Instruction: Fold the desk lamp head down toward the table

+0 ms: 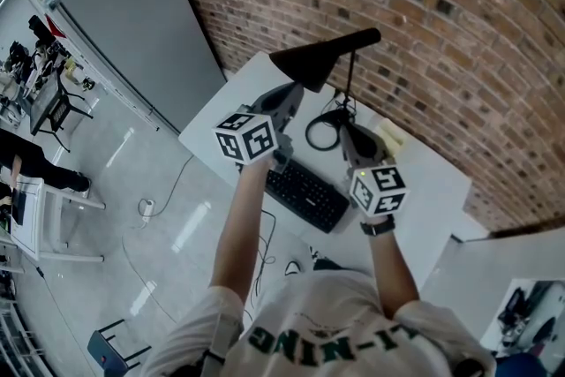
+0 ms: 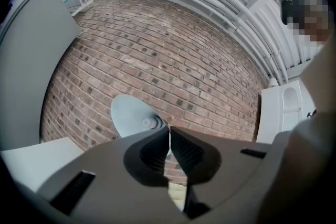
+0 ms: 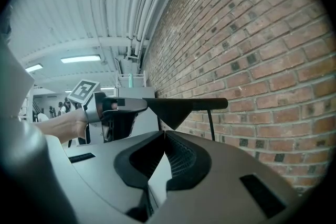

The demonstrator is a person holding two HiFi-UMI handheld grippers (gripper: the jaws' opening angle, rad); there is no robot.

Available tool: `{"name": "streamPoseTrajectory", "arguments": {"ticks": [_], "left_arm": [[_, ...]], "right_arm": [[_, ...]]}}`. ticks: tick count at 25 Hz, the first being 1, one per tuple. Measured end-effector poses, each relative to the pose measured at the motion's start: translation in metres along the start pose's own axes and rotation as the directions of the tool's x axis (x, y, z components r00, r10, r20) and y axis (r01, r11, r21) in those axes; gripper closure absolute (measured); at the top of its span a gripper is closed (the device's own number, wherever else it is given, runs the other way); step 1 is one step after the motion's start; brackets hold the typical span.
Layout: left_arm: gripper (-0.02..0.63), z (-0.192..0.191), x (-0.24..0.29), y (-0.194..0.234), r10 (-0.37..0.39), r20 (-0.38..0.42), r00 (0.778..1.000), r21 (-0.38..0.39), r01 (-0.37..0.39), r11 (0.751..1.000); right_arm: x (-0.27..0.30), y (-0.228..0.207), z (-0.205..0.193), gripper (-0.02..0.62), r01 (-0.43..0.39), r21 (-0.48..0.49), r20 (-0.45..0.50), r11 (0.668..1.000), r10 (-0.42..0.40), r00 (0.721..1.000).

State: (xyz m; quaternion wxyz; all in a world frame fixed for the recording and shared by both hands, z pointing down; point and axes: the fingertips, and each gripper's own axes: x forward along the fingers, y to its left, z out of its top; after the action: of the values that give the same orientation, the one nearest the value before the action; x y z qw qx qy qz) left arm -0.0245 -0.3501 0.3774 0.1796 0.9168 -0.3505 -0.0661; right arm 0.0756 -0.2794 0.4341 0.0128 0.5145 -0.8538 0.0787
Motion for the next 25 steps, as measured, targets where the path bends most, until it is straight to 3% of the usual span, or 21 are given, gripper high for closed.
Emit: {"name": "streamPoseTrajectory", "arguments": {"ticks": [25], "left_arm": [[0.601,-0.025,-0.002,0.008,-0.004,-0.017,1.000,-0.057,0.003,0.998]], "right_arm": [[0.008,-0.002,-0.025,0.591,0.013,0.021,-0.054,1.000,-0.012,0.998]]}}
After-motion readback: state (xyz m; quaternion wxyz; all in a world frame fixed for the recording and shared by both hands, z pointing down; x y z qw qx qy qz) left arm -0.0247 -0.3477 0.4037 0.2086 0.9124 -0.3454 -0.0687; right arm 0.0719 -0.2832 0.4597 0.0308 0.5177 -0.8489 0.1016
